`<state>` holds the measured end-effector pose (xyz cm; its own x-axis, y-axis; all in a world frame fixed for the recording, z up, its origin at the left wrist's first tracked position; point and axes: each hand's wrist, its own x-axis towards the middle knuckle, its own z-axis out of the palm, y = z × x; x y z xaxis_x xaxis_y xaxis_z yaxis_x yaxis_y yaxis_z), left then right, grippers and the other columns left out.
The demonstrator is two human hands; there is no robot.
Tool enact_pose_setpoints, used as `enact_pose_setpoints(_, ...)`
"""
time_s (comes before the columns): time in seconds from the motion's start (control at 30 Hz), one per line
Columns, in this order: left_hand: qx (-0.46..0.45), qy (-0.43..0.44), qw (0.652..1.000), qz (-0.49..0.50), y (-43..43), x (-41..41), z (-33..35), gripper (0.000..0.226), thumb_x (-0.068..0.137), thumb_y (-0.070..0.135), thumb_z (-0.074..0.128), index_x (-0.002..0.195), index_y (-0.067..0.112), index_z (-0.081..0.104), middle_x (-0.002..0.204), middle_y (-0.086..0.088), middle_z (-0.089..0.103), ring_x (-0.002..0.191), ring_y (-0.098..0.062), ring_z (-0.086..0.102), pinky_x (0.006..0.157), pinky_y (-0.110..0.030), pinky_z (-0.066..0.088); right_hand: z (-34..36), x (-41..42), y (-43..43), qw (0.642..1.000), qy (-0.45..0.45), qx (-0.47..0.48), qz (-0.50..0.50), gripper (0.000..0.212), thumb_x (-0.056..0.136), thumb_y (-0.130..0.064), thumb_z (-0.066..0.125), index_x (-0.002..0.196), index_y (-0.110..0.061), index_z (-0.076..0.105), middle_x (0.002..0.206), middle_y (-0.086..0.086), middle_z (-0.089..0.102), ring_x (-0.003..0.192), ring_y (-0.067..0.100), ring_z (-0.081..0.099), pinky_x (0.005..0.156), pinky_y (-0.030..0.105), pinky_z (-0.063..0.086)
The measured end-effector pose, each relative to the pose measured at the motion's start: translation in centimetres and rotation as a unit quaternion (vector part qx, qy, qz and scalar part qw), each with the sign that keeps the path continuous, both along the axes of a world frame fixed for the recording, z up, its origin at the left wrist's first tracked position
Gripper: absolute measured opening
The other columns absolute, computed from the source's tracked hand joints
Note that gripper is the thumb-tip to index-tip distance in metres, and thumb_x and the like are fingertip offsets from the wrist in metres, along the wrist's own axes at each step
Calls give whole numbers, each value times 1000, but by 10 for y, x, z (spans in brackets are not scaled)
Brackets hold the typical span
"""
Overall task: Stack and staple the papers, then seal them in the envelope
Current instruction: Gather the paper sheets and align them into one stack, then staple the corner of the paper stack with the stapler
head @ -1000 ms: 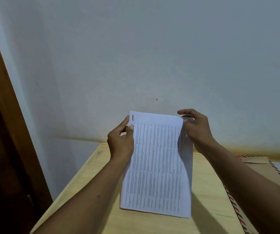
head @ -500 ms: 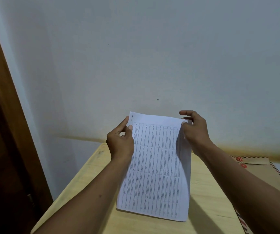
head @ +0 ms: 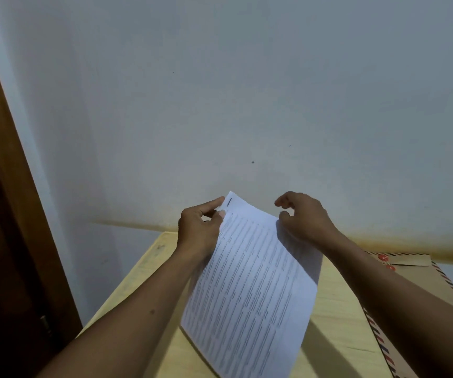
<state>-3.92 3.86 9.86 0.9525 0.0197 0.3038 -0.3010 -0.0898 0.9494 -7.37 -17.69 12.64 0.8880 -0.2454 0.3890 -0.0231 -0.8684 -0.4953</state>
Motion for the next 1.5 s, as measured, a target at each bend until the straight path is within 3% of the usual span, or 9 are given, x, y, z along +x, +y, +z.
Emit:
enact_pose_setpoints(0.1,36,9,997,-68,-5,-5,5,28,96,14,70,121,25,75,98,9,72,103,-1,65,96,-21,45,12,-4,9,992,23,91,80,19,91,-19,57,101,-24,72,97,-4,74,95,14,66,79,27,49)
enact_pose_setpoints(0.2,70,17,991,-111,-12,-9,6,28,96,15,70,121,26,75,100,4,73,102,-6,68,87,-18,49,10,-10,11,980,14,164,114,13,90,-20,62,89,-25,74,83,-2,75,76,10,66,68,24,48)
enact_pose_setpoints(0.33,90,45,985,-142,-20,-11,-1,27,96,16,70,119,28,75,99,-2,74,88,-3,70,69,-8,47,-12,-16,0,974,7,205,93,16,89,-14,64,87,-24,76,82,-6,75,75,5,66,69,20,47)
enact_pose_setpoints(0.5,118,68,978,-156,-40,-15,-21,22,93,17,73,111,27,79,95,-3,77,82,-10,71,75,-19,55,-48,-32,-15,961,-17,274,45,12,90,-13,67,91,-20,77,86,-2,76,81,11,71,76,25,57)
enact_pose_setpoints(0.6,126,84,974,-169,-56,-19,-39,21,92,18,73,108,29,81,98,-6,79,93,-21,75,87,-33,60,-71,-44,-25,958,-37,281,32,12,90,-8,67,91,-13,77,87,0,75,78,8,67,76,26,55)
enact_pose_setpoints(0.73,157,92,969,-169,-78,-27,-58,20,93,18,72,108,28,81,87,1,78,92,-19,75,81,-28,57,-101,-57,-41,955,-30,296,-2,14,90,-9,67,89,-18,77,89,-4,76,87,15,71,84,36,57)
enact_pose_setpoints(1.0,254,82,944,-194,-110,-36,-84,22,94,16,72,113,25,80,108,4,77,104,-10,69,85,-22,47,-141,-80,-62,957,0,286,-50,15,92,-12,64,89,-20,76,87,-5,75,84,18,71,82,41,59)
enact_pose_setpoints(1.2,278,77,934,-212,-123,-43,-95,23,94,15,73,114,23,79,117,-1,76,113,-13,66,88,-20,45,-155,-93,-71,952,9,293,-92,15,91,-14,61,90,-20,75,85,-4,73,75,10,65,64,15,48)
enact_pose_setpoints(1.5,273,60,931,-237,-149,-58,-92,23,94,16,73,114,24,79,106,2,76,97,-6,66,78,-17,43,-144,-121,-94,954,15,281,-101,15,92,-13,61,97,-16,75,87,2,74,72,6,63,55,6,45)
